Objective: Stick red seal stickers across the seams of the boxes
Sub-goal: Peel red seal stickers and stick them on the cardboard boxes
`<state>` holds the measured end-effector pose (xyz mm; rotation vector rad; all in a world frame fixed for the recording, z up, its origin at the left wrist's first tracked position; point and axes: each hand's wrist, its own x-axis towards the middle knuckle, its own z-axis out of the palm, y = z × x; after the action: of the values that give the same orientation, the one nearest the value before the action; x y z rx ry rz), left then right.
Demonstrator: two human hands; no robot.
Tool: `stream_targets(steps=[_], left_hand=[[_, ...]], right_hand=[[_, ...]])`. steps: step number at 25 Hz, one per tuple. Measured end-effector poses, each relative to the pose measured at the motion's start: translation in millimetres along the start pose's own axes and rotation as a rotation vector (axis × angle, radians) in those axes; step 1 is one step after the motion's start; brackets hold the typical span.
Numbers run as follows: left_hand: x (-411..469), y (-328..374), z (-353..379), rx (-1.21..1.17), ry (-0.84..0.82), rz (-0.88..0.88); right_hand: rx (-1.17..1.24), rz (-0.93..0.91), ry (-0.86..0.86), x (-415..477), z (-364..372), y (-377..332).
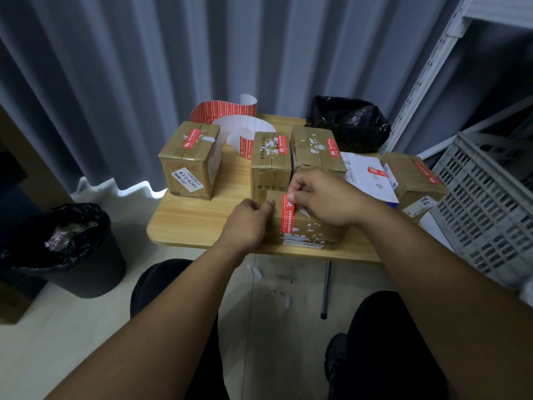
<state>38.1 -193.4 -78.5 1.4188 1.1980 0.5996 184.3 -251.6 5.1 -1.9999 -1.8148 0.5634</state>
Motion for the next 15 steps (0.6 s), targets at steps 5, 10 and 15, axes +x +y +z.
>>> stream_targets(steps=[5, 10, 15], left_hand=[[-4, -1, 1, -0.055, 0.049, 0.174], [-17, 3, -3, -0.189, -0.066, 0.186], [-15, -5, -5, -0.172, -0.085, 0.229]], right_hand=[[-0.093, -0.012, -0.005, -5, -1, -4], [-0.046, 0.015, 0.063, -8, -7, -7], [0.083, 0.059, 0.108, 1, -6, -3]])
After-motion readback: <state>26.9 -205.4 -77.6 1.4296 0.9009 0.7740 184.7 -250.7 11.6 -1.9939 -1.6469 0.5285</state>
